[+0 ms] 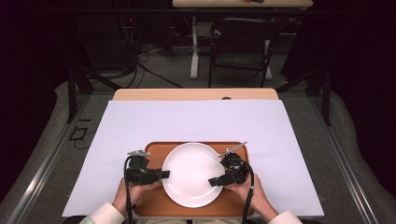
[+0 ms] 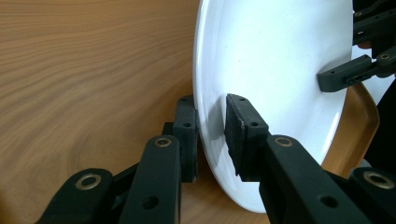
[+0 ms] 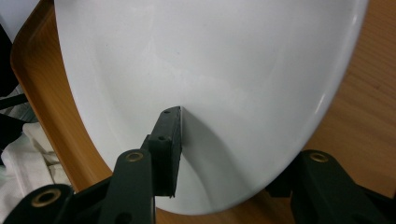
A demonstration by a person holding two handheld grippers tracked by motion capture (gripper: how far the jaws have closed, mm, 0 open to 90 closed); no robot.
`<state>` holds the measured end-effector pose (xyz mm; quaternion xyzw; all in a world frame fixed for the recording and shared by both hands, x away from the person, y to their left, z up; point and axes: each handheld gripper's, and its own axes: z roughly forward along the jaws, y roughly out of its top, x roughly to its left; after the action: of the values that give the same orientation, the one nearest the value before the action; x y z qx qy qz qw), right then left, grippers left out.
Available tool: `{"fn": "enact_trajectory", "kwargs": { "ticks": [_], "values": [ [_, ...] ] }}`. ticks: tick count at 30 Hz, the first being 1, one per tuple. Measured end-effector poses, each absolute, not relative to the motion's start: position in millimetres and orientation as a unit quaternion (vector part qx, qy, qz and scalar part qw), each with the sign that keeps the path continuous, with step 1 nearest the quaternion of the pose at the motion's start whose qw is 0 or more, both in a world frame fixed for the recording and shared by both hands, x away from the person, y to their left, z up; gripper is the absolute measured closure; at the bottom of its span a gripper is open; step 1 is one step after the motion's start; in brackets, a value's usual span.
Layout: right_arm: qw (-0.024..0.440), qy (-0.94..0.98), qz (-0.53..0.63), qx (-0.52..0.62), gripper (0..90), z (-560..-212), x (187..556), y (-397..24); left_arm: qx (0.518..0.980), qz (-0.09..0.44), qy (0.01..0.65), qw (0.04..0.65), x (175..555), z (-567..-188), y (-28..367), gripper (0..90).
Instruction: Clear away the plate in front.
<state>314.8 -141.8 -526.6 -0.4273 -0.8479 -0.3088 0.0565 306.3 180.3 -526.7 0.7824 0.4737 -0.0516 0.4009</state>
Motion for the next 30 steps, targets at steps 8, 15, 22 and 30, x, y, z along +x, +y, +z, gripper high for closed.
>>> {"fn": "enact_trajectory", "kwargs": {
  "ticks": [8,15,22,30],
  "values": [
    [0.062,-0.851,-0.297,-0.428,52.8,-529.5,315.4,-141.2,0.781,-0.057,0.478,0.398,307.3,-529.4,179.3,73.9],
    [0.066,-0.855,-0.289,-0.425,50.9,-531.0,316.1,-139.3,0.787,-0.057,0.475,0.39,307.6,-528.8,179.3,73.3],
    [0.053,-0.86,-0.279,-0.424,46.7,-531.3,315.1,-136.4,0.792,-0.055,0.472,0.384,306.8,-528.6,178.2,72.6],
    [0.048,-0.867,-0.272,-0.415,44.1,-531.3,313.1,-134.7,0.796,-0.05,0.475,0.372,306.2,-529.9,174.3,70.8]
  ]
}}
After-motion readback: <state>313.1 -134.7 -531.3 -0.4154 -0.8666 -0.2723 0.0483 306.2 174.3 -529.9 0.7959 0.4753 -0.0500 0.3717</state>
